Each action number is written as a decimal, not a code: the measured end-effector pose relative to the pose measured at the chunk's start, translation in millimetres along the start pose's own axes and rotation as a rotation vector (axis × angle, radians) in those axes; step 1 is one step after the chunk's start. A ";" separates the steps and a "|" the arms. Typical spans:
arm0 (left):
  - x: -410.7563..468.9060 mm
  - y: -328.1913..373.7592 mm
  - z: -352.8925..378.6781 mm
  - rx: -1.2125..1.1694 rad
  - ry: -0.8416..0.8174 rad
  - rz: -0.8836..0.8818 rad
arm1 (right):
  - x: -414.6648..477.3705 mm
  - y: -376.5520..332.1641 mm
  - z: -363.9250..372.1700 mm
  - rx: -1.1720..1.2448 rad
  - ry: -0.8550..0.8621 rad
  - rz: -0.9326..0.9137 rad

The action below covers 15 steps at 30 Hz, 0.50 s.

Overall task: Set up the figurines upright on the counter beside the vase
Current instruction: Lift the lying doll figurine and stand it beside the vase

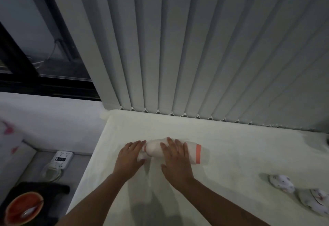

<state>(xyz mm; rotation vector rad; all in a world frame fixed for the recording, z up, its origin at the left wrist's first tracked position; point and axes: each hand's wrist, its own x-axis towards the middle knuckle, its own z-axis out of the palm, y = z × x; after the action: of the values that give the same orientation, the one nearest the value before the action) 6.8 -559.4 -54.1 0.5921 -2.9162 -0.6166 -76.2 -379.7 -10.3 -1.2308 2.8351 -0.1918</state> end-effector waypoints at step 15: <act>11.2 15.5 3.8 -0.175 -0.028 -0.011 | 5.4 0.7 16.7 -0.083 0.054 0.001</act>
<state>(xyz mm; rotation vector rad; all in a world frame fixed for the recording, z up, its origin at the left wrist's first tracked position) -9.6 -549.4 -51.0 0.5833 -2.8456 -0.8762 -79.0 -384.7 -26.9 -1.2588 2.9173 -0.1098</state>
